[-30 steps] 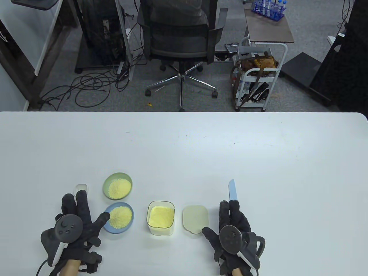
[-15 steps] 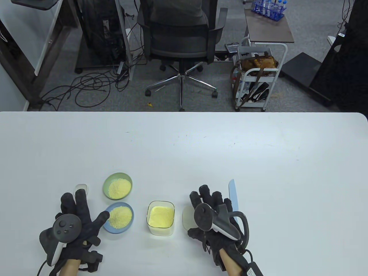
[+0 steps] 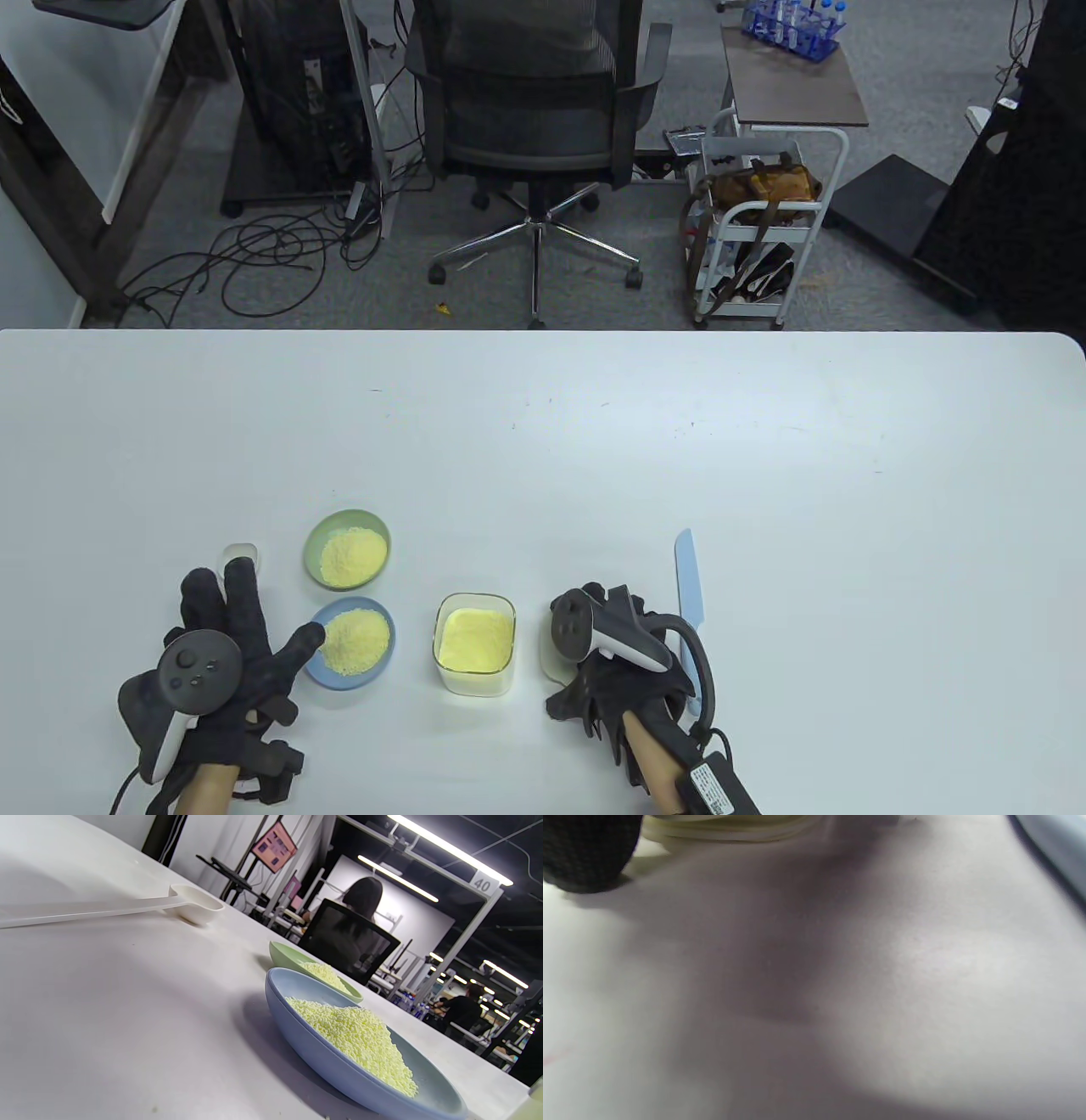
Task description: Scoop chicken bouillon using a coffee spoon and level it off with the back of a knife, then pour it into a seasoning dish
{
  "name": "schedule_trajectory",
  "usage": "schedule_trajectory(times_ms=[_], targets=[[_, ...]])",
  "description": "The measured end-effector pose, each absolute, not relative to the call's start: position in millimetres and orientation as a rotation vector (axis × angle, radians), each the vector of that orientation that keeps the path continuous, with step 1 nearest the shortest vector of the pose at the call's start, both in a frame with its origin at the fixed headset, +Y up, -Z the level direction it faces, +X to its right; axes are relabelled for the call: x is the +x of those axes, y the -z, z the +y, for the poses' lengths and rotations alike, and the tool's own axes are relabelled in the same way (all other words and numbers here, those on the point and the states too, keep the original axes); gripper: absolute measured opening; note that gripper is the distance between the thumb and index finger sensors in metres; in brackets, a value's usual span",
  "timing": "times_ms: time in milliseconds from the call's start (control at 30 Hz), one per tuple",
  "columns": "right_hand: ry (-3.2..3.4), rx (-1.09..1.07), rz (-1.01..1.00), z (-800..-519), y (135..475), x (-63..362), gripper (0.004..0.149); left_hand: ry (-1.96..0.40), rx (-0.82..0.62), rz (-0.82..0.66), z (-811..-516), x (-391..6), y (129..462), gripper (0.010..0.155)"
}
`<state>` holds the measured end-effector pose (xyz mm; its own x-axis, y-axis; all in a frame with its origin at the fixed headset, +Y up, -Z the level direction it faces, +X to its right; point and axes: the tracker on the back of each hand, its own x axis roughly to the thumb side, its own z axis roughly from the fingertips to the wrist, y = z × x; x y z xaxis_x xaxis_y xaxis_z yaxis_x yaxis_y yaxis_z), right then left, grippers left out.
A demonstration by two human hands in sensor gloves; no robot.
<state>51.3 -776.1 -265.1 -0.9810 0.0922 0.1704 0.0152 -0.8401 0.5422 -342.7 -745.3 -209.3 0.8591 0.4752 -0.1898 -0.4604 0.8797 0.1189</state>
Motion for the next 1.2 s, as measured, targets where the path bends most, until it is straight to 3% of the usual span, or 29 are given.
schedule_trajectory(times_ms=[267,400,767,933,1200], targets=[[-2.885,0.353,0.822,-780,267,53,0.091,-0.507,0.078,0.216,-744,-344,209,0.105],[-2.964,0.347,0.669,-771,264,54,0.092,-0.497,0.082,0.209,-744,-343,208,0.105],[-2.663,0.342,0.11,-689,241,56,0.085,-0.491,0.065,0.197,-745,-341,207,0.105],[-2.574,0.498,0.102,-682,237,25,0.084,-0.493,0.059,0.196,-745,-341,207,0.105],[-2.594,0.636,0.235,-699,246,-25,0.083,-0.493,0.051,0.194,-745,-340,208,0.104]])
